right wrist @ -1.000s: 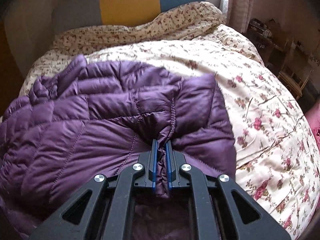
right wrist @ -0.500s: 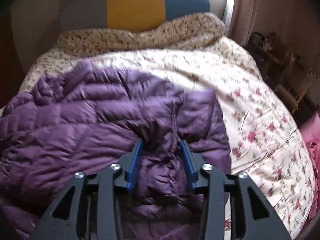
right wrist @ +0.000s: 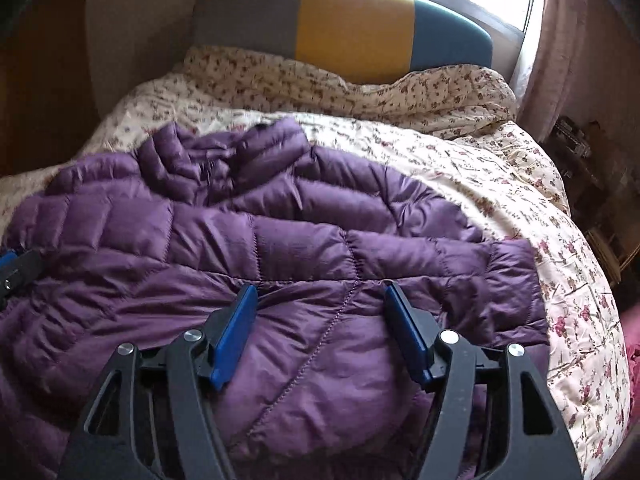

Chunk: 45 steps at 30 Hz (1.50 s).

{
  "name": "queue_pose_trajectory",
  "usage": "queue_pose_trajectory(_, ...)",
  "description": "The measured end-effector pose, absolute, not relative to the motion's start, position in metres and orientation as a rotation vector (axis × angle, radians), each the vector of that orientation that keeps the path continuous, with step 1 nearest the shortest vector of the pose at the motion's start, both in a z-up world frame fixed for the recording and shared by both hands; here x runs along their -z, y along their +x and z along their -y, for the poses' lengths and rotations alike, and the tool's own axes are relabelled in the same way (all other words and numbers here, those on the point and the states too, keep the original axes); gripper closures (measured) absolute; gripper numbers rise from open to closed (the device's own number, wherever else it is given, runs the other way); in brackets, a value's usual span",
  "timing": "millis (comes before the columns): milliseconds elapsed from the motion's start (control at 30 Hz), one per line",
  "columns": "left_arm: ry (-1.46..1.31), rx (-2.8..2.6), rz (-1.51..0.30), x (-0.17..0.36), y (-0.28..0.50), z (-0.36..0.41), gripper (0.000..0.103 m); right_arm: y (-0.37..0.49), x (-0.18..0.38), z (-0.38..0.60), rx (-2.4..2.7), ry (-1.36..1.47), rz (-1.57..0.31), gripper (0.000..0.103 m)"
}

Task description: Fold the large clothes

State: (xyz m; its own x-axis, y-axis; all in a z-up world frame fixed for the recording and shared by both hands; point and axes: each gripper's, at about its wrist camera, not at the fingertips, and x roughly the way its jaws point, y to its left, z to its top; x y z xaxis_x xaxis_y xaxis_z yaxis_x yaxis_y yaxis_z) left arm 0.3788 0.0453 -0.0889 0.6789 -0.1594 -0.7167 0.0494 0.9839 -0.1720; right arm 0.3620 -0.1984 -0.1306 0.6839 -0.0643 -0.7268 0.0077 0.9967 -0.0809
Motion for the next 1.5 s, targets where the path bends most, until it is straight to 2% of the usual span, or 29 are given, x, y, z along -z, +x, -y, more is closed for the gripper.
queue_pose_trajectory(200,-0.145,0.138,-0.86,0.114,0.388,-0.049,0.03,0.37,0.152,0.199,0.024,-0.077,-0.84,0.034)
queue_pose_trajectory(533,-0.157,0.139,-0.86,0.123,0.392,-0.05,0.03,0.372,0.162,0.204,-0.003,-0.037,-0.839,0.034)
queue_pose_trajectory(633,-0.149,0.147,-0.867,0.118,0.391,-0.048,0.025,0.373,0.156,0.203,-0.001,-0.046,-0.845,0.033)
queue_pose_trajectory(667,-0.145,0.143,-0.874,0.115,0.391,-0.048,0.024,0.372,0.152,0.203,-0.005,-0.054,-0.847,0.031)
queue_pose_trajectory(700,-0.141,0.137,-0.879,0.111,0.388,-0.048,0.022,0.37,0.148,0.204,-0.012,-0.059,-0.851,0.023)
queue_pose_trajectory(767,-0.142,0.135,-0.857,0.1,0.374,-0.05,0.017,0.363,0.138,0.209,-0.021,-0.056,-0.842,0.013)
queue_pose_trajectory(1100,-0.174,0.163,-0.833,0.083,0.288,-0.08,0.016,0.298,0.123,0.237,-0.061,-0.08,-0.881,0.009)
queue_pose_trajectory(1500,-0.238,0.132,-0.864,0.094,0.189,-0.13,0.016,0.195,0.151,0.284,-0.043,-0.099,-1.016,0.009)
